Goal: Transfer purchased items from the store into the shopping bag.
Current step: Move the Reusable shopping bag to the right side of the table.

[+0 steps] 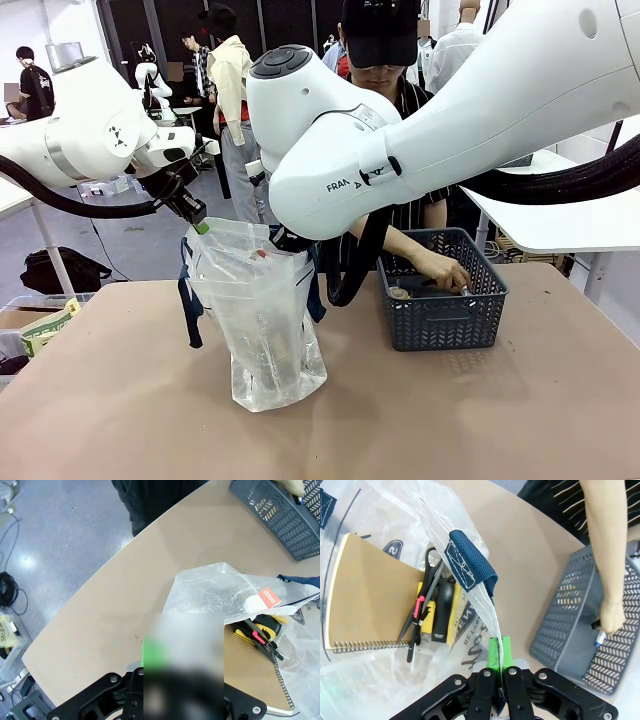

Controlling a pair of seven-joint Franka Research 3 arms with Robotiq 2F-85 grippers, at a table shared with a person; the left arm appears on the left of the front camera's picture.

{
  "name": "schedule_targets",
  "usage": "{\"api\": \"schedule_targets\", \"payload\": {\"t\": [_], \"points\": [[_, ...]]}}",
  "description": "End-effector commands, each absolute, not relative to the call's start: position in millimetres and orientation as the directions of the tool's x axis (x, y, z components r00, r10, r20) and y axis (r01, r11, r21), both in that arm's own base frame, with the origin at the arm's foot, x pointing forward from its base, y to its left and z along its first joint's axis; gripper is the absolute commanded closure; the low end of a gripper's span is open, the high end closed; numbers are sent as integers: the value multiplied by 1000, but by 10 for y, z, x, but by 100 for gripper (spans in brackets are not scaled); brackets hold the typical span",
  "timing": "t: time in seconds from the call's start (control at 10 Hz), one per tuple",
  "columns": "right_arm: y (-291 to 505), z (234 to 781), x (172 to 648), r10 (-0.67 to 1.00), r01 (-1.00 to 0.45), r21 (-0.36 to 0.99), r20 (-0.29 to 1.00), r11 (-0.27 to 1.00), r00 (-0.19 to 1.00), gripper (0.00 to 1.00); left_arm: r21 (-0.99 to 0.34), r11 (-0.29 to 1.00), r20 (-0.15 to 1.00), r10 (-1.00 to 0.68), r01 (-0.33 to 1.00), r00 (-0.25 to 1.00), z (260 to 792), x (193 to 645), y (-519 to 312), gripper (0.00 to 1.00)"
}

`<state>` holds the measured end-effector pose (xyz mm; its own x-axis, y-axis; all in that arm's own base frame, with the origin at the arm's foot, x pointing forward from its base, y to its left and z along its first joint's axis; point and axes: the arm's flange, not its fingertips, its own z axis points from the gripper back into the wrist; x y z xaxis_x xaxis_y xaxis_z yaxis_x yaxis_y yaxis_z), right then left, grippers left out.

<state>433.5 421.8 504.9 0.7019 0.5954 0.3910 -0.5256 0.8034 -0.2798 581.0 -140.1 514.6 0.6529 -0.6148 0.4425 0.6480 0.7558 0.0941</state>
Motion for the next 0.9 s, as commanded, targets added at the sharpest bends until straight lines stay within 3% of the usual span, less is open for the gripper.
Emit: {"api": "schedule_targets", "payload": {"t": [0.0, 0.8], "points": [[4174, 5050, 4326, 600, -538, -267, 381, 799, 703, 100, 95, 764, 458, -603, 638, 653, 5148, 5772, -1355, 100], [4174, 5050, 4326, 600, -538, -267, 381, 799, 703, 100, 95, 764, 458, -603, 638, 653, 5148, 5772, -1355, 100]]}}
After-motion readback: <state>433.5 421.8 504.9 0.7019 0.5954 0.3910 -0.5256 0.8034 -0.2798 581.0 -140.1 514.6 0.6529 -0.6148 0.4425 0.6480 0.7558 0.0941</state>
